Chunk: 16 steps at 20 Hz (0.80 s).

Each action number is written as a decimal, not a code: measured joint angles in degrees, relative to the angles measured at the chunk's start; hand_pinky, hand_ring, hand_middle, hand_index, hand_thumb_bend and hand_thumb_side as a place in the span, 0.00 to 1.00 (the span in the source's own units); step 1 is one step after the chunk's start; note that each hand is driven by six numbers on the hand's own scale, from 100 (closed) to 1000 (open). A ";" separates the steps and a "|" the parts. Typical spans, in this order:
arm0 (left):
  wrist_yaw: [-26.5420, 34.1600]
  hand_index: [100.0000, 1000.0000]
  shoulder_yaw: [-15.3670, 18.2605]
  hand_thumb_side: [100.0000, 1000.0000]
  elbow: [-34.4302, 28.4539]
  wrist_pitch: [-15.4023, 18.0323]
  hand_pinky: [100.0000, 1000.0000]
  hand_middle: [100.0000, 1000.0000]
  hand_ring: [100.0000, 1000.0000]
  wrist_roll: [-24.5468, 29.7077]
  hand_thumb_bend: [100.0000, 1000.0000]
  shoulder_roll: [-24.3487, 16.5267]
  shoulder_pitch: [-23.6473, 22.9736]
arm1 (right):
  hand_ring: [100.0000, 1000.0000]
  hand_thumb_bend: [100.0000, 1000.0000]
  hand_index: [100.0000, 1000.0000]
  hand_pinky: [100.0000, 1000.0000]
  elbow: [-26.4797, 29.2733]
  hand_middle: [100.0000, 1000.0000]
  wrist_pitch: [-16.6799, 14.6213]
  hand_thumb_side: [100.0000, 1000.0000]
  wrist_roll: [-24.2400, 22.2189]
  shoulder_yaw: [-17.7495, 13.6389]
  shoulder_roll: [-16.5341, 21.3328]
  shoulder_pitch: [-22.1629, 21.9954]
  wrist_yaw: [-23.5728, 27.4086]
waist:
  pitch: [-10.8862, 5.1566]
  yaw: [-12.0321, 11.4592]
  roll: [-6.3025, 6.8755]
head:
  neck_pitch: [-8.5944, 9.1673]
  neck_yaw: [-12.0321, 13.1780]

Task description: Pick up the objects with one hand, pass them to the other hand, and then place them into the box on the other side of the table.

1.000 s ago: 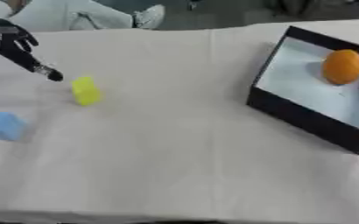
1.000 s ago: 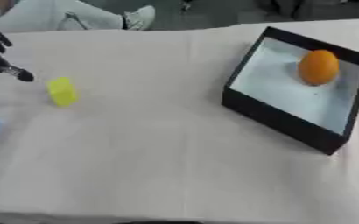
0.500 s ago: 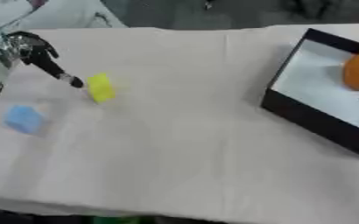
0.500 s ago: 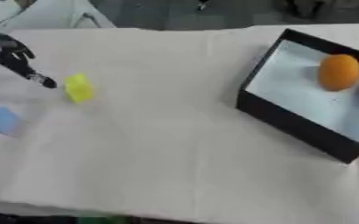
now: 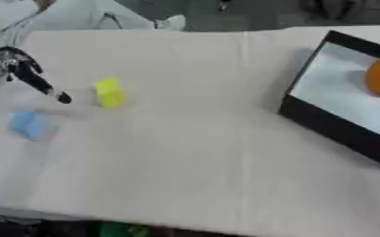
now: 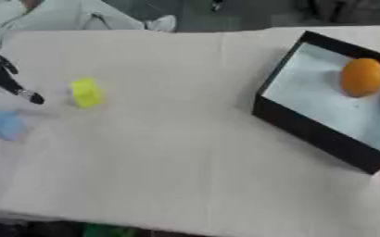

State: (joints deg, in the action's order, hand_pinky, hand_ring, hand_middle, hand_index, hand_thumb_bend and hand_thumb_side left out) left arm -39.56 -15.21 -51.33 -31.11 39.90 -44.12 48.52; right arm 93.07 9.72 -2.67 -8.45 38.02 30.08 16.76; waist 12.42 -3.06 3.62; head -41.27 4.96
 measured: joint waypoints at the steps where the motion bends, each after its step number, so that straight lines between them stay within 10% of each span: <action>1: 0.28 0.91 0.31 0.32 0.19 -0.15 0.93 0.80 0.92 -0.15 0.84 -0.33 -0.62 | 1.00 0.00 1.00 1.00 -0.04 1.00 -0.03 0.56 0.03 -0.01 0.00 -0.08 0.07 | 0.00 0.00 0.00 | -0.05 -0.19; 16: 6.39 0.91 2.50 0.34 -0.69 -3.11 0.94 0.80 0.92 -3.10 0.82 -3.75 -5.77 | 1.00 0.00 1.00 1.00 -0.23 1.00 -0.26 0.59 0.36 -1.12 -0.05 -1.02 0.20 | 0.78 -0.54 -0.02 | -0.92 2.18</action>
State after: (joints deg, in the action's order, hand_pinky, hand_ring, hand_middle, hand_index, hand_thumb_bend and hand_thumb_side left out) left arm -33.17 -12.71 -52.01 -34.22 36.79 -47.87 42.75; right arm 92.84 9.45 -2.31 -9.57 37.97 29.05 16.96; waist 13.20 -3.60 3.60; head -42.19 7.14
